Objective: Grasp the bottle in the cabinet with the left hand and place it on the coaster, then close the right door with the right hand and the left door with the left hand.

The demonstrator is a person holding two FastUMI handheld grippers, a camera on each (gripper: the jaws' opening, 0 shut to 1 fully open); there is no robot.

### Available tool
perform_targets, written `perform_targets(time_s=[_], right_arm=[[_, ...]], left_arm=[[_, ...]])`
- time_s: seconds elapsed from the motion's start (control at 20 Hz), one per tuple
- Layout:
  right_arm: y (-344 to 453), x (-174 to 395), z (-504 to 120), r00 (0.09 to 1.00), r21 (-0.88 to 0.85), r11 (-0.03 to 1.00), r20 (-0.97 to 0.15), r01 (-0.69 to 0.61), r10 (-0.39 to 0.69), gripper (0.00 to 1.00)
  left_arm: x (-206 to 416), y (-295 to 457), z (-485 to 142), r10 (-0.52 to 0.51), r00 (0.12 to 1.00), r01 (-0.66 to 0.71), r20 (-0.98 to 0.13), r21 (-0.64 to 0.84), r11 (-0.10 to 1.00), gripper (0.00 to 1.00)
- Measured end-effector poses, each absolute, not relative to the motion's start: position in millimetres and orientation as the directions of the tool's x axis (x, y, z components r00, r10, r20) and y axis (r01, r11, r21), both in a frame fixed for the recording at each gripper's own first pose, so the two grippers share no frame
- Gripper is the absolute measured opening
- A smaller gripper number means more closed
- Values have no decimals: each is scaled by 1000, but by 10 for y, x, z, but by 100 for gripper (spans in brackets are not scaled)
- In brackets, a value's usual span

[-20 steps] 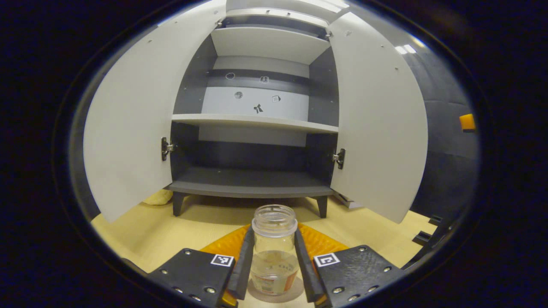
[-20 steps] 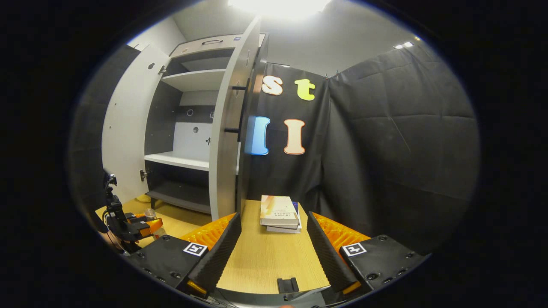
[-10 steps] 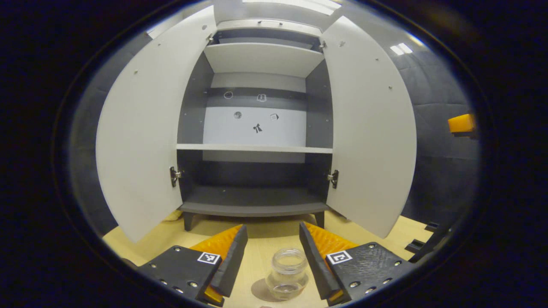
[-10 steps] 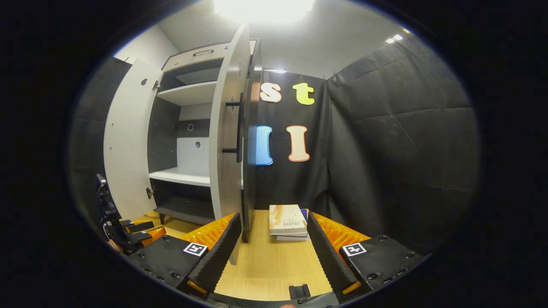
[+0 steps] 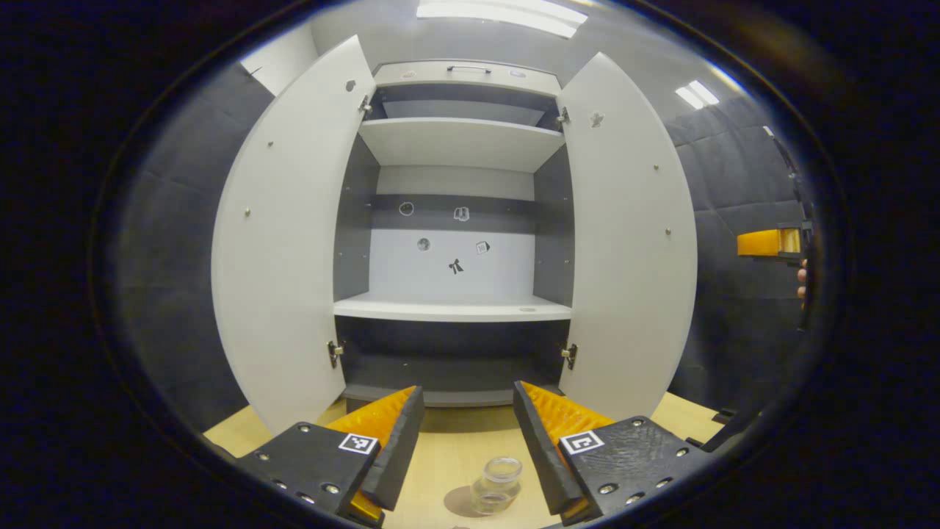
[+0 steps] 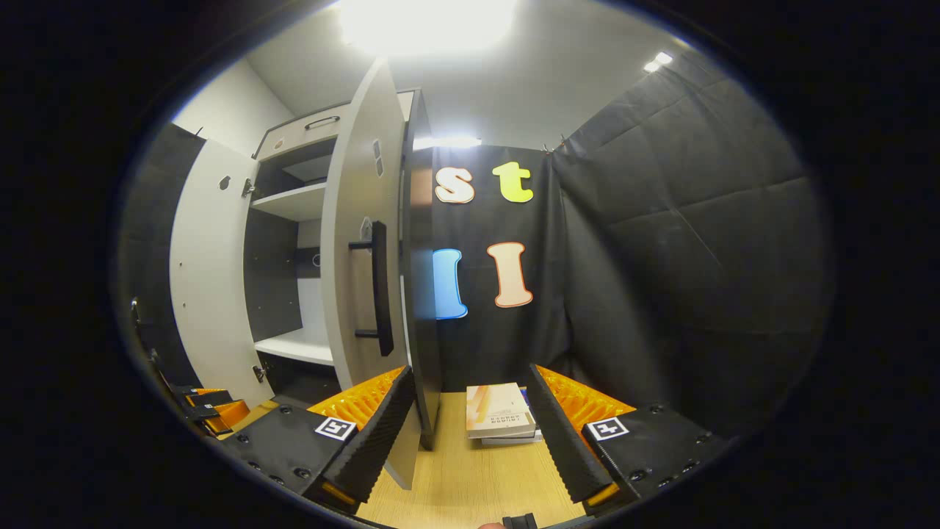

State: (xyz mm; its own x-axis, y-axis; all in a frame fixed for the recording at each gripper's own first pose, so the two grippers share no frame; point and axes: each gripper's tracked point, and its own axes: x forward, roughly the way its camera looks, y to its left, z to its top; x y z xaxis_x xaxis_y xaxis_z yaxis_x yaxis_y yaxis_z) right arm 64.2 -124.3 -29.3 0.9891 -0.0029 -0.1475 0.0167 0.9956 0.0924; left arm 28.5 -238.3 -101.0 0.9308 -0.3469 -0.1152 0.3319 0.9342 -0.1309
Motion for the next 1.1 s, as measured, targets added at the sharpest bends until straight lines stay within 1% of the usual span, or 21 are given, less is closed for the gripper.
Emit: perform_targets(time_s=[0.1,0.15,0.2,0.35,0.4,0.55,0.65,0.75,0.8,0.85,0.9,0.95,1.0,1.1], right_arm=[[-1273,761,-196,991,96,995,-136,26,-13,98],[-1277,812,-147,991,95,995,-129,33,-21,96],[-1290,866,-90,992,91,995,-121,45,-34,98],[-1253,993,13,992,72,994,-104,77,-69,96],[-1218,1032,51,992,62,994,-96,84,-78,98],[-1106,1146,155,991,36,993,-76,116,-113,98],[-1021,1189,161,988,18,991,-76,136,-134,98],[-988,1206,140,982,-12,985,-84,171,-172,96],[-921,1218,139,981,-15,985,-87,171,-172,98],[-878,1236,130,978,-21,982,-92,186,-187,98],[-864,1234,128,975,-37,980,-96,196,-198,95],[-846,1225,145,974,-48,978,-94,204,-207,91],[-810,1212,155,973,-54,977,-96,207,-211,95],[-748,1197,166,971,-60,976,-99,211,-217,95]], left_arm=[[281,-2171,-899,-325,938,313,-120,-109,944,75],[287,-2074,-850,-317,941,305,-121,-109,946,75],[313,-1980,-772,-309,944,297,-118,-110,949,74],[338,-1581,-721,-263,957,251,-125,-105,962,75],[362,-1433,-688,-244,962,232,-121,-104,967,75],[360,-1014,-667,-196,975,186,-107,-103,977,75],[394,-762,-622,-168,981,159,-96,-95,983,74],[422,-518,-563,-143,987,135,-80,-91,987,75],[438,-407,-552,-129,989,122,-75,-87,989,75],[459,-279,-533,-112,991,106,-73,-84,991,75],[478,-168,-522,-101,992,95,-70,-85,992,75],[495,-69,-501,-92,994,86,-66,-90,992,75],[497,45,-491,-83,995,77,-61,-94,993,75],[528,227,-492,-66,996,61,-55,-93,994,75]])
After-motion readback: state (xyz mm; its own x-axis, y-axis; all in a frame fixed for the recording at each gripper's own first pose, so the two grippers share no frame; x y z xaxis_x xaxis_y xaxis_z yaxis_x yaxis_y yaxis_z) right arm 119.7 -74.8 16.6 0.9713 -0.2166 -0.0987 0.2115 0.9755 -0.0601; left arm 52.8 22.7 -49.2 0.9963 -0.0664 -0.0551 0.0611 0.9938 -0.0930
